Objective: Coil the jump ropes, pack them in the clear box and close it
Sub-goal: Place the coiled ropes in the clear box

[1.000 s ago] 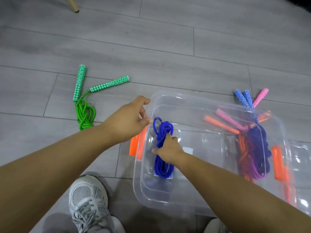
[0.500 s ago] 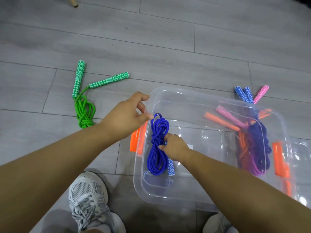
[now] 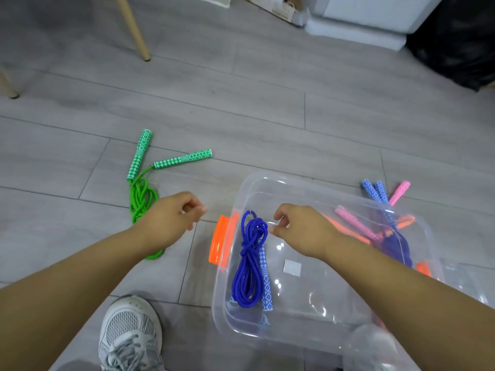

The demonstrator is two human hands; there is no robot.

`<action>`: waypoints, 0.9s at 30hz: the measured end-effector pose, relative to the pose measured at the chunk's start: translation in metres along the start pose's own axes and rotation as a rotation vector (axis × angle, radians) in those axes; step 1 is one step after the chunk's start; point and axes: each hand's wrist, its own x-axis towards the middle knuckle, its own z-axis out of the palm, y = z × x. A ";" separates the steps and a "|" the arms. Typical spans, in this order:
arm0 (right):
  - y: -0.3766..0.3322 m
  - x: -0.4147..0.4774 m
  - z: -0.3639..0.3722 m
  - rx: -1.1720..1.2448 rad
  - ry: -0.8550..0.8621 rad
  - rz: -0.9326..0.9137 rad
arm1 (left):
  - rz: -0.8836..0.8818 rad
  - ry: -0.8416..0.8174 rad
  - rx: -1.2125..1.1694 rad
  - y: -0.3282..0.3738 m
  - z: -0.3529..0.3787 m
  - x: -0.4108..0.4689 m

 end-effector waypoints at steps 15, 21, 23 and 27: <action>-0.147 0.067 -0.044 -0.049 0.117 -0.385 | -0.510 0.009 0.283 -0.116 -0.040 0.034; -0.172 0.160 -0.009 -0.209 -0.040 -0.317 | -0.570 0.001 0.187 -0.141 -0.039 0.059; -0.179 0.189 0.003 -0.264 -0.070 -0.308 | -0.561 -0.033 0.152 -0.146 -0.043 0.067; -0.192 0.234 0.029 -0.422 -0.082 -0.333 | -0.551 -0.038 0.092 -0.150 -0.050 0.074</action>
